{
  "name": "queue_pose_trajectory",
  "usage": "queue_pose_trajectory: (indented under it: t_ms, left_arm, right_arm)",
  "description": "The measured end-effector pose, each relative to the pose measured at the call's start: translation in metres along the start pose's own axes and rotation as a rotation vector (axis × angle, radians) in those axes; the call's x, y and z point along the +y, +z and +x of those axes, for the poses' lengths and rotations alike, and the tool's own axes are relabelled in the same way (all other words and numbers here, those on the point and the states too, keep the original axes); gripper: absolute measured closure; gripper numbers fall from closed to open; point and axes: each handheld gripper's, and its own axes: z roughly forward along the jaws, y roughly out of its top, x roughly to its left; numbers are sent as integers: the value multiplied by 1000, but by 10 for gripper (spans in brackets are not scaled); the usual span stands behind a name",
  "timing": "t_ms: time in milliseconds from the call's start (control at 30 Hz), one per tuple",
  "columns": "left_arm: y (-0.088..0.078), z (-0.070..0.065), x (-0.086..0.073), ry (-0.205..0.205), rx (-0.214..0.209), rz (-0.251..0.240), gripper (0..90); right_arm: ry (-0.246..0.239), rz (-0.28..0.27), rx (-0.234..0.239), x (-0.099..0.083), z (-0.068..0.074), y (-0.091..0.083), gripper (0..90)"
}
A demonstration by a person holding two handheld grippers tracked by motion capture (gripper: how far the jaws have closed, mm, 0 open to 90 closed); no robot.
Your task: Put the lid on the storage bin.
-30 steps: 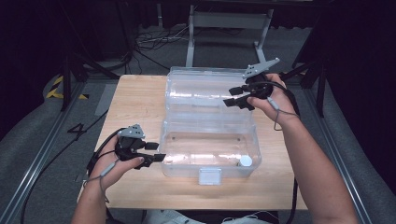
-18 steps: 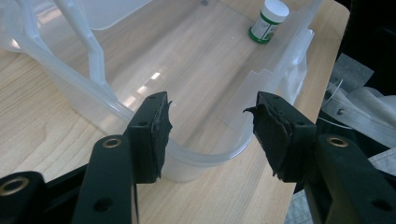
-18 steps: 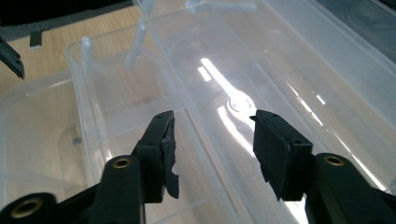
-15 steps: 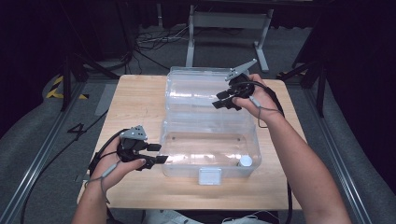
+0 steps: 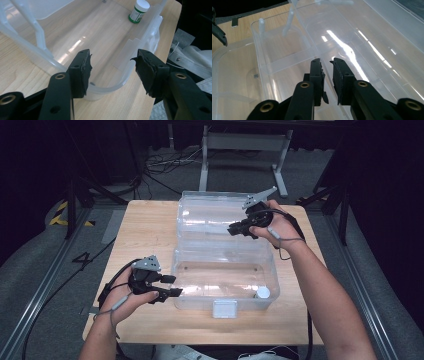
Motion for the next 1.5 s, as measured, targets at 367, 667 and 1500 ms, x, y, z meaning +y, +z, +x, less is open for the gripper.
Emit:
queue_pose_trajectory:
  t_ms: [367,667,1500]
  left_arm:
    - [21,-6,3,31,-84,27,465]
    - [37,-9,2,52,-116,78,485]
    - [57,-9,-2,76,-98,166,722]
  right_arm:
    - [2,-11,-19,-1,5,0,785]
    - [8,-14,-22,-2,5,0,785]
    - [19,-34,-29,-5,10,-2,786]
